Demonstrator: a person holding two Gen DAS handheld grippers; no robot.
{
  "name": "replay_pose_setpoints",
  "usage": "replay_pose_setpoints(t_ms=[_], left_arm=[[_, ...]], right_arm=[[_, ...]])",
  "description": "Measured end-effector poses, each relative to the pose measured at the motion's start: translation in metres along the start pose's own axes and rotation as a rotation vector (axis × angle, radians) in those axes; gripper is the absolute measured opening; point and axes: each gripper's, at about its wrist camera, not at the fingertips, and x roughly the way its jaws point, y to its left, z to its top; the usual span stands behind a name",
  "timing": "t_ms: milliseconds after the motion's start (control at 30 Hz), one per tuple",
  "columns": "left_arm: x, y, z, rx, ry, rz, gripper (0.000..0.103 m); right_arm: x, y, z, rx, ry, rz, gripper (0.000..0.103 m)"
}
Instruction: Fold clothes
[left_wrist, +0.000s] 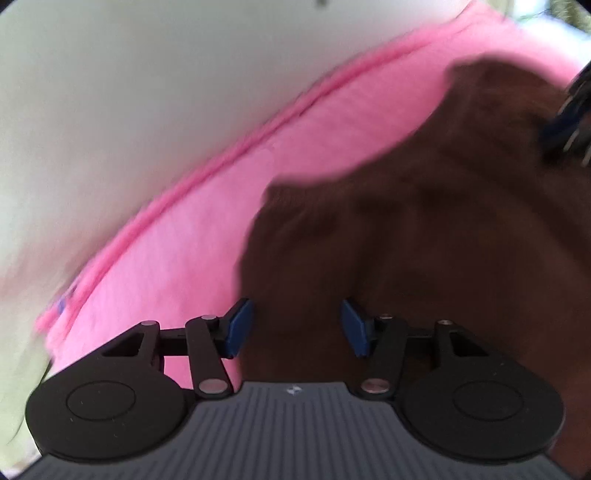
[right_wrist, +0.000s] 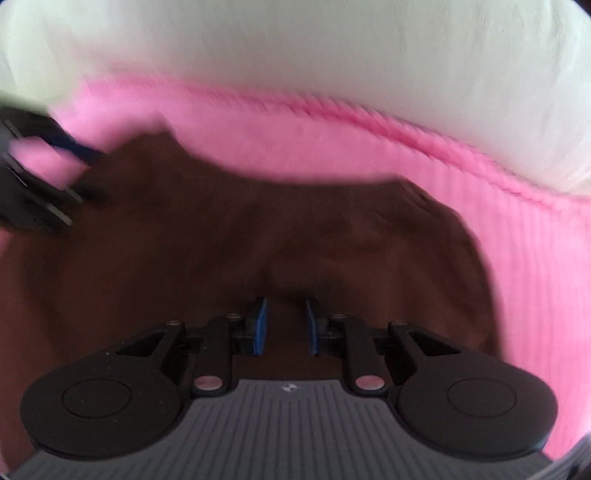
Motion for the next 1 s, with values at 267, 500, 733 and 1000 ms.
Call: replay_pose_setpoints(t_ms=[267,500,733,1000], left_arm=[[-0.068,0.035,-0.047,-0.179,0.037,0.145,0.059],[-0.128,-0.075,-0.093,-0.181,0.131,-0.028,0.06],[-0.186,-0.221,-0.081,-0.041,0.083,-0.16,0.06],[-0.194,-0.408,-0.051,0.284,-0.04,-0.079,0.061]], right_arm=[[-0.08,-0.054,-0.043,0.205,-0.033,-0.124,0.036],[-0.104,-0.055,-0.137,0.101,0.132,-0.05,0.028],[-0.121,-0.084,-0.198,0.04,0.107,-0.072,0.031],[-0.143,-0.07,-0.26,-0.729,-0.091,0.066,0.033]])
